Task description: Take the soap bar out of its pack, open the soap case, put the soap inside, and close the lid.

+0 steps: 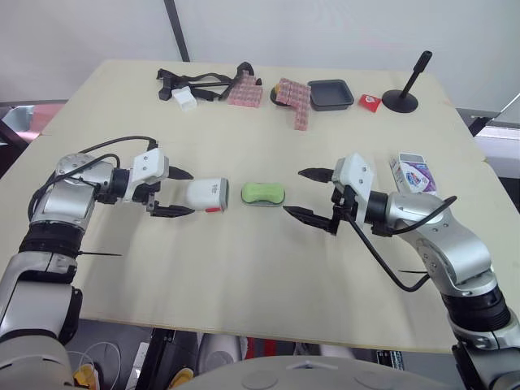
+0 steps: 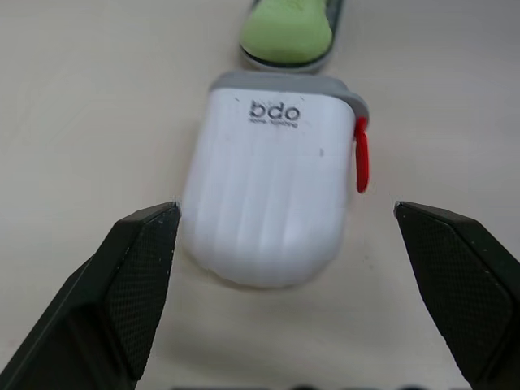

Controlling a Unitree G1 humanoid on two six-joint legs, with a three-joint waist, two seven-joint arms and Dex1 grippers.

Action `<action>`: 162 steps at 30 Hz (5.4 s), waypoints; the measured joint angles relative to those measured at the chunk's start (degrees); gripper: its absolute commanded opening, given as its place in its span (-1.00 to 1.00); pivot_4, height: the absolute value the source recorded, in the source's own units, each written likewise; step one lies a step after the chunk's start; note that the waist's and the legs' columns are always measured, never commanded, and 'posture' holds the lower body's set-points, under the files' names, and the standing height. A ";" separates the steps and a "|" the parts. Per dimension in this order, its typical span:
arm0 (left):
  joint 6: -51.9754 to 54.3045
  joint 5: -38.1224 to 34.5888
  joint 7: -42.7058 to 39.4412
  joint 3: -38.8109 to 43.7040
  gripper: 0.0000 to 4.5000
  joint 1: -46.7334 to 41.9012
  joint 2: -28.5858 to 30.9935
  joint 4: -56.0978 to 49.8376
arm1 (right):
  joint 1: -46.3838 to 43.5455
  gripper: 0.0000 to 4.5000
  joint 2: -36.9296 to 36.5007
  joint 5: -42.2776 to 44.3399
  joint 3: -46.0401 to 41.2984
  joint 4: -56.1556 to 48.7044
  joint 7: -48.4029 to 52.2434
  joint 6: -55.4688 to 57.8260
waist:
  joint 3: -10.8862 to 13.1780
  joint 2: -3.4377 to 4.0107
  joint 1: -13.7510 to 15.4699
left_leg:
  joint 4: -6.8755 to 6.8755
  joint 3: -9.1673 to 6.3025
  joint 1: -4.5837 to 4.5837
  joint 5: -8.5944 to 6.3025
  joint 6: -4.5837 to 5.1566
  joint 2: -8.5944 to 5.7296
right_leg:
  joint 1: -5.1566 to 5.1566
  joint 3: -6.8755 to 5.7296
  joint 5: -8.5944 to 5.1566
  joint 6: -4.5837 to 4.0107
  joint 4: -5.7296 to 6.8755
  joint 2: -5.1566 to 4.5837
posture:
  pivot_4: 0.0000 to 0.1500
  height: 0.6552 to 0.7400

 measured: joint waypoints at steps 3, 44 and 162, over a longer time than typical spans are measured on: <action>-3.35 2.20 0.08 -1.24 1.00 -2.88 -1.28 4.68 | 0.22 0.97 -0.47 -0.39 0.28 0.12 -0.48 -0.69 | 0.00 0.00 0.18 | 0.00 0.00 -0.02 0.00 0.00 -0.01 | 0.03 0.06 0.00 0.00 0.00 0.00 | 1.00 1.00; -11.62 5.64 1.11 -0.31 0.54 -2.74 -4.86 13.36 | -9.58 1.00 -3.98 -2.77 7.26 7.80 -3.51 7.75 | -0.01 -0.02 -0.55 | 0.00 -0.07 -0.02 0.00 0.01 0.03 | 0.15 0.04 0.00 -0.01 0.01 -0.02 | 1.00 1.00; 0.21 2.22 10.37 -6.00 0.54 4.76 -17.14 -12.07 | -22.82 0.14 -12.82 -12.43 24.16 5.73 9.86 16.46 | 0.01 0.00 0.32 | 0.18 -0.03 -0.33 0.03 0.05 0.05 | -0.08 0.13 0.02 -0.05 0.16 0.05 | 1.00 1.00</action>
